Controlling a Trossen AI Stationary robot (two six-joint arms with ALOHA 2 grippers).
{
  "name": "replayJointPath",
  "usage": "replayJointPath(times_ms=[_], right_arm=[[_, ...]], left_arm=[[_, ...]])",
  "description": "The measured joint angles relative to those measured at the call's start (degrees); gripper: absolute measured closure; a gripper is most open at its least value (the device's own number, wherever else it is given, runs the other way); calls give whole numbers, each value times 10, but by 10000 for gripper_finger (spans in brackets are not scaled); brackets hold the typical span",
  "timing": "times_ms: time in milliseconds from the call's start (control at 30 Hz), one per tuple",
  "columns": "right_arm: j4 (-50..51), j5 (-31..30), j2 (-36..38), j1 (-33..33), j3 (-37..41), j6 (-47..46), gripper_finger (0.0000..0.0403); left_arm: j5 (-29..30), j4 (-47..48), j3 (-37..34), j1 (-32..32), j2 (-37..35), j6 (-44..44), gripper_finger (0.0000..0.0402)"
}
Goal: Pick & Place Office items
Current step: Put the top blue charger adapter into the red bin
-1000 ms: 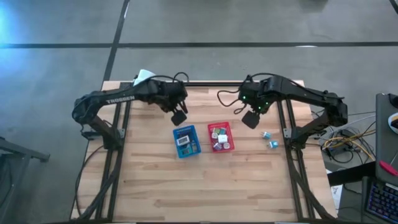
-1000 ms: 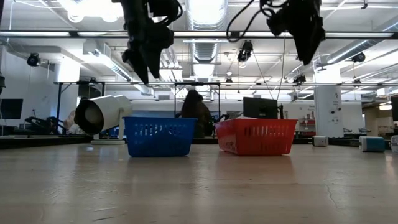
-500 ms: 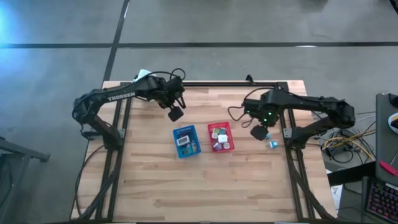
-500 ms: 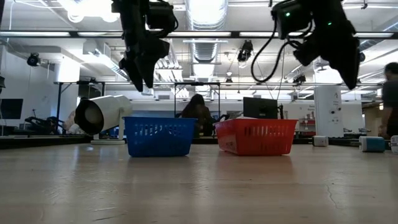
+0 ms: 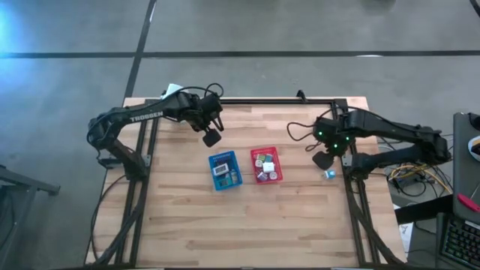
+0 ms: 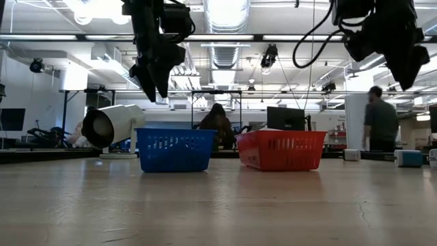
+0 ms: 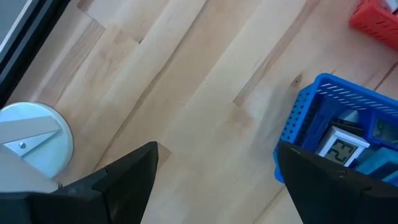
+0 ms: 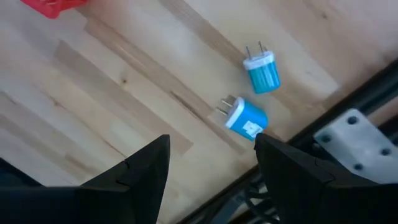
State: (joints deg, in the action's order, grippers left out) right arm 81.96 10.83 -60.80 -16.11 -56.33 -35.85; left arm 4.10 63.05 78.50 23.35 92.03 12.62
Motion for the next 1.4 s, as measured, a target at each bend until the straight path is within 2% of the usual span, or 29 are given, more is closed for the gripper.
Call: replayJointPath(times_ms=[100, 233, 400, 700, 1133, 1400], right_arm=[[-24, 15, 9, -1, 35, -9, 172], [-41, 67, 11, -1, 82, -21, 166], [-68, 90, 8, 0, 123, -32, 126], [-90, 25, -9, -1, 112, 9, 66], [-95, -48, -12, 0, 124, 90, 62], [-153, -68, -12, 0, 178, 110, 62]], left_arm=[[0, 0, 0, 0, 0, 0, 69], [-2, 0, 0, 0, 0, 0, 69], [-2, 0, 0, 0, 0, 0, 69], [-2, 3, 0, 0, 0, -2, 69], [-2, 11, 0, 0, 0, 0, 69], [-2, 17, 0, 0, 0, 11, 69]])
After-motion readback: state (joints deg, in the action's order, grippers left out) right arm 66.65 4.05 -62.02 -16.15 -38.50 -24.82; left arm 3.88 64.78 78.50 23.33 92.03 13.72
